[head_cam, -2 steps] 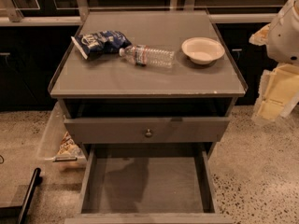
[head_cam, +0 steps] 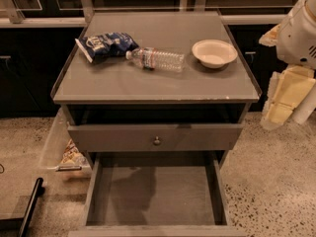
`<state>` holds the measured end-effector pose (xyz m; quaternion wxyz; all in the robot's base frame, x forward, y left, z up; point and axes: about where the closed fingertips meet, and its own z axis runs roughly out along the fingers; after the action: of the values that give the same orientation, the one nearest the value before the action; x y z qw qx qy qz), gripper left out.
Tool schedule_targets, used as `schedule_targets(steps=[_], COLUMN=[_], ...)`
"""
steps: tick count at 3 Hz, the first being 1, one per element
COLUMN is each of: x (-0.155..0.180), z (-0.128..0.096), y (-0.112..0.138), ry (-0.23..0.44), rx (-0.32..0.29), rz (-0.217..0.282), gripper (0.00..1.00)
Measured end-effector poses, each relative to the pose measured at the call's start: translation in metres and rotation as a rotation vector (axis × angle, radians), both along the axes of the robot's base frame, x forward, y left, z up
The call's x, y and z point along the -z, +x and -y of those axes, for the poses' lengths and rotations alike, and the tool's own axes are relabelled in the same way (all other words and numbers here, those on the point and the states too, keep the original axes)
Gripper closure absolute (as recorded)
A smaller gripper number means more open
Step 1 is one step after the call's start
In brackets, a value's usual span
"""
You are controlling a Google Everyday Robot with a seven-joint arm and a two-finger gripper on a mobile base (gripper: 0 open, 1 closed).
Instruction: Place water bottle into middle drawer
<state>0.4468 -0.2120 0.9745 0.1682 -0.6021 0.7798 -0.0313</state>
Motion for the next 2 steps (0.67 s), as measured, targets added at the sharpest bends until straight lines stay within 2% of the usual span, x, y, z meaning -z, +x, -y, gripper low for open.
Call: schedule_targets(steps=[2], x=[0.028], z=[-0.042], y=[0.066], ry=[0.08], rx=[-0.063], rz=[0.05], gripper=[0.0])
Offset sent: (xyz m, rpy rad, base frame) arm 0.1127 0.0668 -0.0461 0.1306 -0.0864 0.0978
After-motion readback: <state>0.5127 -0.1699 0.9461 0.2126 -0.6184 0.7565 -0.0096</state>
